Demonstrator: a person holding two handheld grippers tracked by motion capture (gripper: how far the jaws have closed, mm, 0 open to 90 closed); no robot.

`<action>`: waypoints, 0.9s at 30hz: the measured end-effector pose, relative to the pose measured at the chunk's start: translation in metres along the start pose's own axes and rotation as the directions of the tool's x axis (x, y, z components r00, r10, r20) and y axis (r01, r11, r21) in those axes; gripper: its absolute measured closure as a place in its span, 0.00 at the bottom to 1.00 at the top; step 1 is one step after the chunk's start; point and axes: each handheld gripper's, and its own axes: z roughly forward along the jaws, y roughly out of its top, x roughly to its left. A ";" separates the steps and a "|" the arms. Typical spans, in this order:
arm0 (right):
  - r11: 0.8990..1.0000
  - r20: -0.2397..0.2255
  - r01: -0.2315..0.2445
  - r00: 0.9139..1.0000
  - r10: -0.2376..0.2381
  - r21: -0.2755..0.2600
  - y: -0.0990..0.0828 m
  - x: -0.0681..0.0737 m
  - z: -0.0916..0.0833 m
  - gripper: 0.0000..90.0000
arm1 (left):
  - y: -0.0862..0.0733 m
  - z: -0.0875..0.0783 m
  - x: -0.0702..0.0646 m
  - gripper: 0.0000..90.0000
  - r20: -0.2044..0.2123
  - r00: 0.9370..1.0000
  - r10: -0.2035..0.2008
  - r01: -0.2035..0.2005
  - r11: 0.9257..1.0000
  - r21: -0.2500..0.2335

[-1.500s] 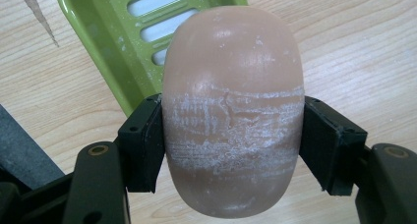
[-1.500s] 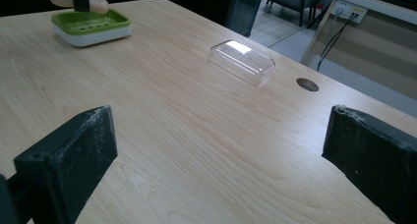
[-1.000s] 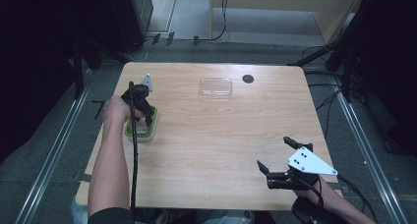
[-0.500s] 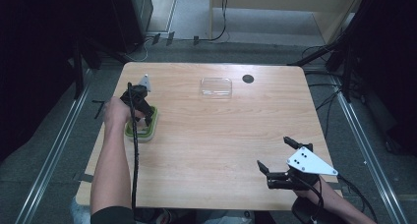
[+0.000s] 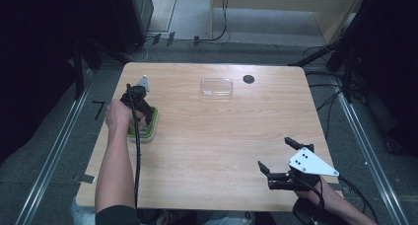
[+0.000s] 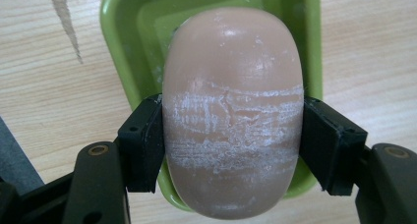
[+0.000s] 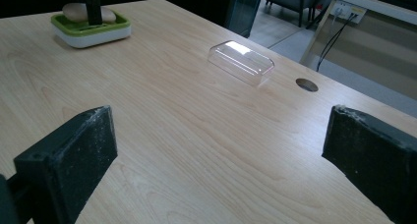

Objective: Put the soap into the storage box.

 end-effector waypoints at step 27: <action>1.000 0.000 0.003 1.000 -0.003 -0.003 0.000 0.000 0.000 0.00 | 0.000 0.016 0.002 0.37 -0.005 0.997 -0.078 0.078 0.997 -0.008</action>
